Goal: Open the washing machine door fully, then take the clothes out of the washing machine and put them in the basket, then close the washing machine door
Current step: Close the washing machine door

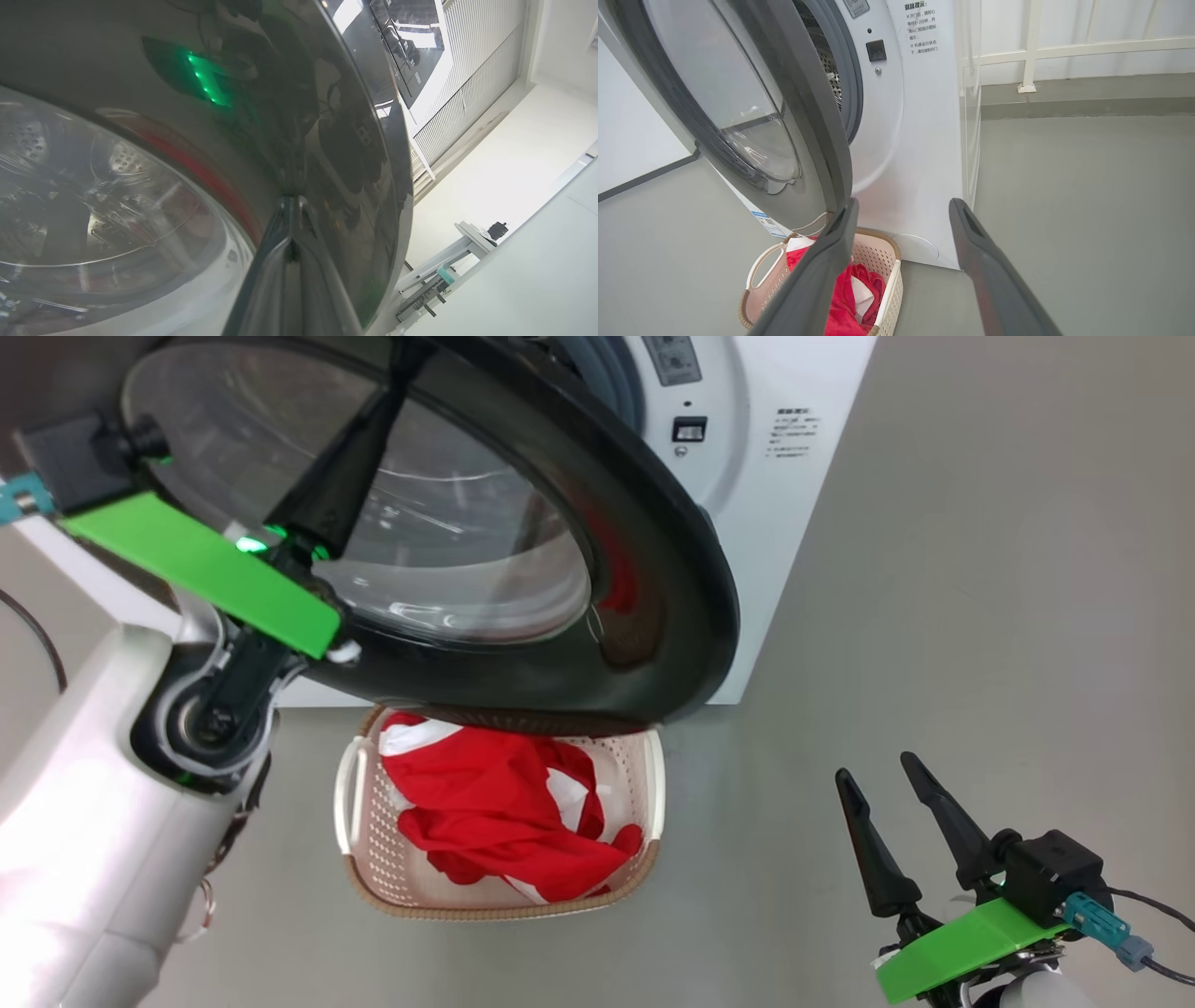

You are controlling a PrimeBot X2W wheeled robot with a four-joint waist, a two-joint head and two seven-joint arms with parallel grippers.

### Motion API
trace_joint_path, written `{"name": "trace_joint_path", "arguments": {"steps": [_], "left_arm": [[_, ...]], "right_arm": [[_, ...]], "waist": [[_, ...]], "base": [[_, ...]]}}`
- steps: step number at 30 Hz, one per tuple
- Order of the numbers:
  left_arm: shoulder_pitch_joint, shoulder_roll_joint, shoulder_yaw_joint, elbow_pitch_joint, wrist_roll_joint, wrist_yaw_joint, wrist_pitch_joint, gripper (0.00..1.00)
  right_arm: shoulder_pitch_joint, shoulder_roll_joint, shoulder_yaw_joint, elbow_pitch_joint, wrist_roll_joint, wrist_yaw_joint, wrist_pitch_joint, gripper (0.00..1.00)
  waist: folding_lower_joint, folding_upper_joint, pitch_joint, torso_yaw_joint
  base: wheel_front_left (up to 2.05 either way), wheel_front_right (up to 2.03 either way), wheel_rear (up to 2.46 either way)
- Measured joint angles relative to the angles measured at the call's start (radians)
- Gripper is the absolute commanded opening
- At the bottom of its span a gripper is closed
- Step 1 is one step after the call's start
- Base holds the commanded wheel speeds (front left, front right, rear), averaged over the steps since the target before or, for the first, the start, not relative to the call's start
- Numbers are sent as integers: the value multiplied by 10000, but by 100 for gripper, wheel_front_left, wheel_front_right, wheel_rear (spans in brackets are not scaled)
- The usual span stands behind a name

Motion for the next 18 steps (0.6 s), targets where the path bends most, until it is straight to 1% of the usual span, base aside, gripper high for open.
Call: {"name": "trace_joint_path", "arguments": {"steps": [11, 18], "left_arm": [[-771, 255, -410, 953, -453, 0, -955, 0], [-975, 297, -861, 1114, -616, 0, -1200, 0]], "right_arm": [[-214, 119, -48, -52, -2, 0, 0, 100], [-215, 224, -163, -56, -8, 0, 0, 100]], "waist": [[0, 0, 272, -570], [0, 0, 340, -737]], "base": [[0, 0, 0], [0, 0, 0]]}}
